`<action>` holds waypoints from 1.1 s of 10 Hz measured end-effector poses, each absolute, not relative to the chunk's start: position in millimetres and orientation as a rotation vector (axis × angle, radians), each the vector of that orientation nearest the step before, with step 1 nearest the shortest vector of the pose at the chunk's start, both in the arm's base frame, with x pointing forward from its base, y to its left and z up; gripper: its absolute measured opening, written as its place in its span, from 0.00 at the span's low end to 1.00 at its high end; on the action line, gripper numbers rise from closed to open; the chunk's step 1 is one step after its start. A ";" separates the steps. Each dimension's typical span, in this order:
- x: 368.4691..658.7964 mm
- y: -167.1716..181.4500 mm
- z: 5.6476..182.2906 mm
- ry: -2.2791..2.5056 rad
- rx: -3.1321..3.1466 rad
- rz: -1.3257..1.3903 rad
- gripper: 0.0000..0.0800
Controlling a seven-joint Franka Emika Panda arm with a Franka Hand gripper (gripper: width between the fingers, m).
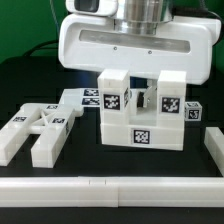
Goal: Assemble chair
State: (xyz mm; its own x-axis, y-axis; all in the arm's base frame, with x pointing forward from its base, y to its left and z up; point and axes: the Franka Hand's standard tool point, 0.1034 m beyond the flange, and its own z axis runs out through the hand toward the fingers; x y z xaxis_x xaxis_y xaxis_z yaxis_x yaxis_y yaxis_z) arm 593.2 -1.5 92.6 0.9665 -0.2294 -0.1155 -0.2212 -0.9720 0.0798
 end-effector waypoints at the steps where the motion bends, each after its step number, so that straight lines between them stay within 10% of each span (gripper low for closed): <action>1: 597.7 -7.8 96.1 -0.284 3.051 -0.327 0.31; 11: 551.9 -25.0 93.0 -0.119 2.787 -1.465 0.31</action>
Offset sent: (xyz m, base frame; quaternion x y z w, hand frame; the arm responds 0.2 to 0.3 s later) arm 0.0134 0.0061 0.0053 0.0741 -0.2304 -0.0862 0.9664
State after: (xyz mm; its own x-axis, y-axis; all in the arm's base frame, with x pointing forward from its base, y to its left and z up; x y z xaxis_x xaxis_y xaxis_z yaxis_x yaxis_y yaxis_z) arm 551.9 -25.0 93.0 0.5645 -0.0628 -0.8230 -0.0712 -0.9971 0.0273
